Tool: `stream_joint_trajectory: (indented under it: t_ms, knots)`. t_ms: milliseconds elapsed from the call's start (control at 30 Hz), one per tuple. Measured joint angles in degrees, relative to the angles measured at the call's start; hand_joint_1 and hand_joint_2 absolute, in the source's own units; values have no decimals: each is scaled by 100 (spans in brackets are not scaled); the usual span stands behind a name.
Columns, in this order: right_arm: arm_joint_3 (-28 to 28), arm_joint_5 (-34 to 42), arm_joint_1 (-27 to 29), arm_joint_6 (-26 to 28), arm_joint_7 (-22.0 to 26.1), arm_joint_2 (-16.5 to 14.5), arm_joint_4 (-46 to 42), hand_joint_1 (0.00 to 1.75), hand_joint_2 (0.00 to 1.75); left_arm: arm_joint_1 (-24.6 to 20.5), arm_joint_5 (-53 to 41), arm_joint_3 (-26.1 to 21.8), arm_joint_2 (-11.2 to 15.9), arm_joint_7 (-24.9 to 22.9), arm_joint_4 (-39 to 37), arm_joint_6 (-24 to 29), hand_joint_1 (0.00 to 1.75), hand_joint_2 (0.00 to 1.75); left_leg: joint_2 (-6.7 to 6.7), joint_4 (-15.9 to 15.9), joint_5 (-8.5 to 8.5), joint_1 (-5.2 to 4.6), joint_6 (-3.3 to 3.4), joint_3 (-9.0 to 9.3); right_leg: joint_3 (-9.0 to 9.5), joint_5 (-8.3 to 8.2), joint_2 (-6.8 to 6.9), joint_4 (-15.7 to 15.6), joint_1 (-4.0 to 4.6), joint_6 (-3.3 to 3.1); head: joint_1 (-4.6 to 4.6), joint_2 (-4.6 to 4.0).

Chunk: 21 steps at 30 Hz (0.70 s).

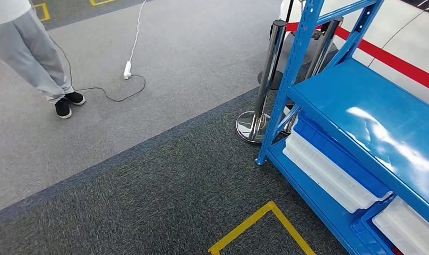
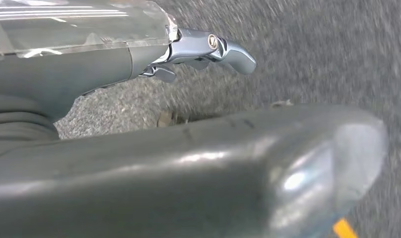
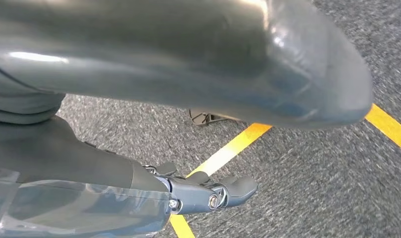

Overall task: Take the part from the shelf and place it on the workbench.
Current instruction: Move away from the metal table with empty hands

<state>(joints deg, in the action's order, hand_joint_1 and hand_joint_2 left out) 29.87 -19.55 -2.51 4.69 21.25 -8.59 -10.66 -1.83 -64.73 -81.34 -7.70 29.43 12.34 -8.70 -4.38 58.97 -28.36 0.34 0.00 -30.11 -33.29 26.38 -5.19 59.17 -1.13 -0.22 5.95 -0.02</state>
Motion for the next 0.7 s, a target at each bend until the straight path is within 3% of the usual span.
stream_joint_trajectory:
  t_ms: [33, 100, 167, 233, 300, 333, 367, 433, 500, 533, 600, 667, 700]
  knots:
    - [2, 1, -3, -8, 2, -3, -1, 0, 0, 2, -22, 1, -1, -4, 1, -10, 0, 0, -38, -67, -6, -13, 18, 14, -25, -21, -57, -5, -13, 42, 0, 0]
    - [6, 3, 3, -19, 1, -2, -1, 0, 0, -4, -55, 4, -3, -14, 2, -19, 0, 0, 76, -132, 47, -16, 67, 29, -58, -52, -129, -19, -29, 127, 0, -1]
    - [10, 5, 1, -23, -4, 12, -1, 0, 0, -10, -88, 8, -7, -25, 3, -27, 0, 0, 216, -234, 126, 4, 146, 55, -169, 104, 70, 190, -3, 165, -2, -1]
    - [16, 8, -16, -21, -9, 25, -1, 0, 0, 5, -119, 11, -7, -41, 3, -44, 0, 0, 385, -279, 161, -3, 197, 45, -459, 490, 355, 816, 17, 169, -3, -1]
    - [27, 11, -19, -20, -12, 28, -1, 0, 0, 20, -139, 14, -3, -55, 3, -64, 0, 0, 555, -266, 159, -24, 210, 18, -706, 742, 447, 1406, 9, 189, -2, 0]
    - [34, 11, -13, -18, -13, 32, -1, 0, 0, 20, -148, 17, -2, -58, 3, -73, 0, 0, 629, -254, 154, -30, 207, 6, -699, 720, 466, 1456, 5, 198, -2, 0]
    - [41, 12, -7, -15, -14, 36, -1, 0, 0, 16, -162, 20, -1, -60, 3, -84, 0, 0, 694, -236, 147, -31, 198, -2, -570, 598, 490, 1272, 2, 204, -2, 0]
    - [50, 12, -6, -9, -16, 49, -1, 0, 0, 2, -187, 26, -1, -62, 3, -105, 0, 0, 806, -190, 119, -36, 160, -9, -112, 296, 638, 517, 8, 177, -2, -1]
    - [54, 13, -17, -6, -16, 56, -2, 0, 0, -8, -204, 30, 1, -58, 3, -119, 0, 0, 890, -146, 78, -56, 97, -10, 176, 166, 775, -4, 28, 117, -2, -1]
    - [57, 13, -19, -6, -16, 57, -3, 0, 0, -16, -210, 33, 2, -56, 3, -123, 0, 0, 925, -137, 62, -64, 63, -1, 202, 176, 792, -68, 42, 84, -2, -1]
    - [73, 15, -11, -4, -16, 57, -3, 0, 0, -33, -222, 44, 7, -47, 3, -129, 0, 0, 963, -127, 40, -55, -3, 25, 196, 146, 696, -86, 40, 28, -2, 0]
    - [95, 17, -8, 5, -17, 58, -3, 0, 0, -41, -236, 60, 19, -29, 3, -132, 0, 0, 809, 61, -116, -31, -73, -29, 192, 108, 618, -109, 15, -33, -2, 0]
    - [103, 20, -11, 11, -18, 58, -3, 0, 0, -38, -242, 65, 25, -20, 3, -133, 0, 0, 684, 324, -290, -13, -105, -137, 186, 90, 579, -117, 1, -59, -2, 0]
